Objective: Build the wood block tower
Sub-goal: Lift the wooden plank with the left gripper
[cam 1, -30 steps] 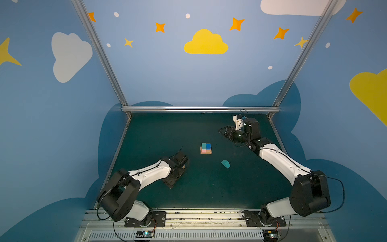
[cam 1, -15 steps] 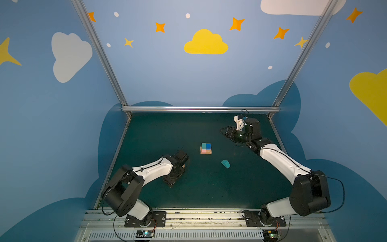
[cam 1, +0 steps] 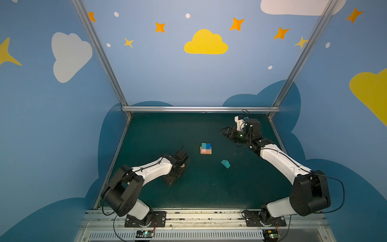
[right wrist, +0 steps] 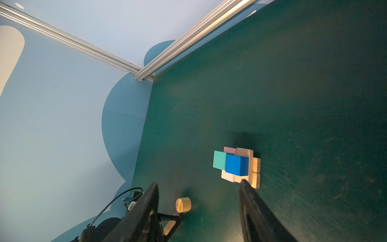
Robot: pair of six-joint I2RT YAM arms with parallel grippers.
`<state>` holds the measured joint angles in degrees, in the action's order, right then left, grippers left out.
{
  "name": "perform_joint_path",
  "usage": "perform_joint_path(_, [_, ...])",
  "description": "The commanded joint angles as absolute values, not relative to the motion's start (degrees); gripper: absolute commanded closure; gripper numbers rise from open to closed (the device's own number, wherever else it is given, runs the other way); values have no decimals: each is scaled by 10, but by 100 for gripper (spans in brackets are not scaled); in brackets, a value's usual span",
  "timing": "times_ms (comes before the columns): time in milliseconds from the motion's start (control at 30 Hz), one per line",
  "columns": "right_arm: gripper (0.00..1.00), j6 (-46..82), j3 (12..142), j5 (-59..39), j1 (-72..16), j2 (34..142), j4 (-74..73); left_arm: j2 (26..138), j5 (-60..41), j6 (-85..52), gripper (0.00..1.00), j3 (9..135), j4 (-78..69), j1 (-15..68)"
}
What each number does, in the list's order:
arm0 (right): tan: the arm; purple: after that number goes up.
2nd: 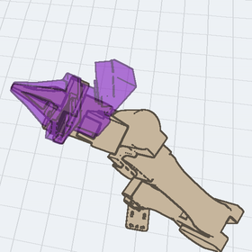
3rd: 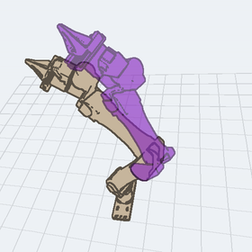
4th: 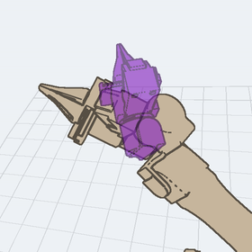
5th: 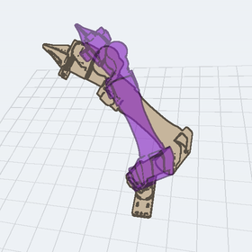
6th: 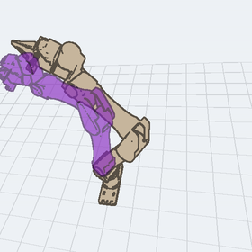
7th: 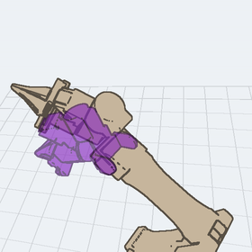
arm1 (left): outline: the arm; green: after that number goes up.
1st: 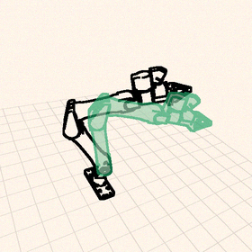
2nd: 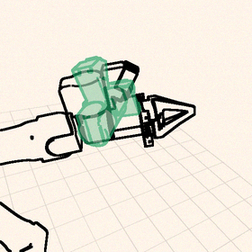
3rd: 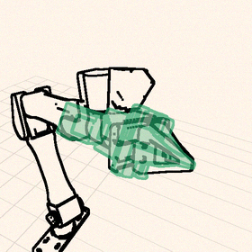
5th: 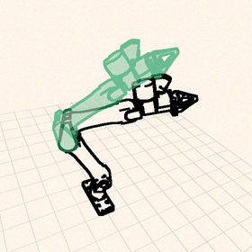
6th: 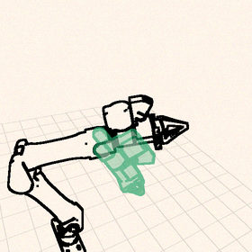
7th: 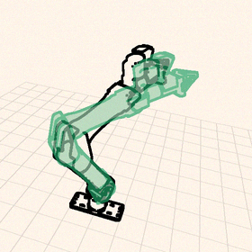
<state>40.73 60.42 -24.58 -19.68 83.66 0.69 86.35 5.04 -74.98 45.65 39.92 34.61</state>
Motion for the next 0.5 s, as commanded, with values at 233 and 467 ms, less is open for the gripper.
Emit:
perform_joint_path(233, [41,411,598,-251,-194,833,-3,817,59,-577,39,513,481,343])
perform_joint_path(467, [41,409,598,-252,-194,833,-1,796,26,-478,39,576,498,341])
